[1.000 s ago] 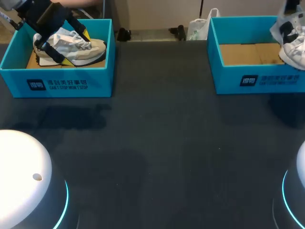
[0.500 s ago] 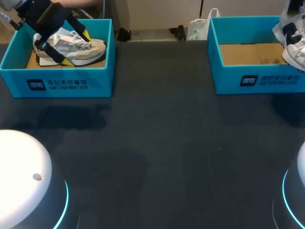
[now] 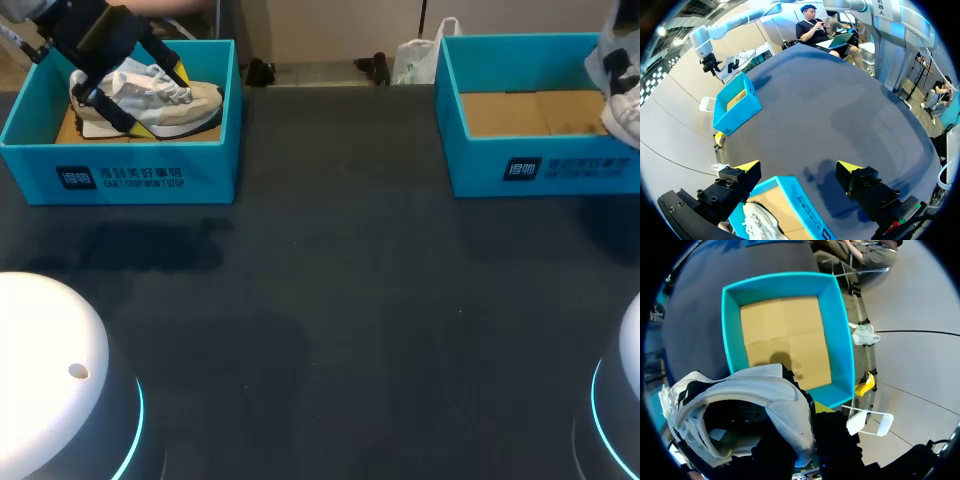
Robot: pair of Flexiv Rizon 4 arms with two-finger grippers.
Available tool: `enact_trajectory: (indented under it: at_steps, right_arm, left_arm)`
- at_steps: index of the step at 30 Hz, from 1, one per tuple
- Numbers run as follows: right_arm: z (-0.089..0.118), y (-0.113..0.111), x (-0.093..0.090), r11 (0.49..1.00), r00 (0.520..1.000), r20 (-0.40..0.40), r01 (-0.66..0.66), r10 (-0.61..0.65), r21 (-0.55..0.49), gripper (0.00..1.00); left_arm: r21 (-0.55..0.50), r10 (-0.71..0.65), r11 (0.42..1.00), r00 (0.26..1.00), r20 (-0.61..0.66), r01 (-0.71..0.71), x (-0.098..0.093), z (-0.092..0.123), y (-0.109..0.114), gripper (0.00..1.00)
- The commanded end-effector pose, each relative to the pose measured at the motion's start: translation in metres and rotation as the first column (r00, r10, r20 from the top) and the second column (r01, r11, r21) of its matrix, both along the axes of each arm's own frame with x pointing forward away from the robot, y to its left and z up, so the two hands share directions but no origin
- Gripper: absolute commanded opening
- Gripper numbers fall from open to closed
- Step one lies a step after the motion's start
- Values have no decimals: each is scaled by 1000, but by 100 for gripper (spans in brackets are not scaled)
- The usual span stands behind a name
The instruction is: Take the shoe out of the shoebox, open the shoe tongue, remove and reinsert the insole, then place the shoe into the shoebox
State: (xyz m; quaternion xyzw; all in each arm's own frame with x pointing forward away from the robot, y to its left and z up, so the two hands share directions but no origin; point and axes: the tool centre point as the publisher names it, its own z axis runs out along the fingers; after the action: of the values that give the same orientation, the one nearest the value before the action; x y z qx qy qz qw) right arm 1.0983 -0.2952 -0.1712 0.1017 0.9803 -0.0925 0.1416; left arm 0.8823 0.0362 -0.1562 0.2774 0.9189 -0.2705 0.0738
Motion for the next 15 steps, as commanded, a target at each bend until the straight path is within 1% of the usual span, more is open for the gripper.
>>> enact_trajectory:
  at_steps: [1,4,6,7,8,11,13,14,15]
  right_arm:
    - [-4,-21,-5,1000,1000,8,-21,21,13,0]
    - [-10,-35,-3,999,999,-13,-31,31,8,0]
    - [-14,-45,-1,999,1000,-11,-23,24,36,0]
    - [-17,-52,0,999,1000,-19,-10,11,39,0]
    - [-19,-55,0,999,999,-22,-28,29,33,0]
    - [-21,-60,1,999,1000,-29,7,-6,34,0]
    - [-21,-63,1,998,998,-32,60,-59,31,0]
    - [-21,-63,0,997,997,-16,76,-76,26,0]
    - [-20,-64,-1,991,992,-11,130,-129,20,0]
  left_arm:
    - [3,-2,1000,1000,-2,2,1,0,0,100]
    - [3,-2,1000,1000,-2,2,1,0,0,100]
    - [3,-2,1000,1000,-2,2,1,0,0,100]
    - [3,-2,1000,1000,-2,2,1,0,0,100]
    - [3,-2,1000,1000,-2,2,1,0,0,100]
    - [3,-2,1000,1000,-2,2,1,0,0,100]
    - [3,-2,1000,1000,-2,2,1,0,0,100]
    - [3,-2,1000,1000,-2,2,1,0,0,100]
    - [3,-2,1000,1000,-2,2,1,0,0,100]
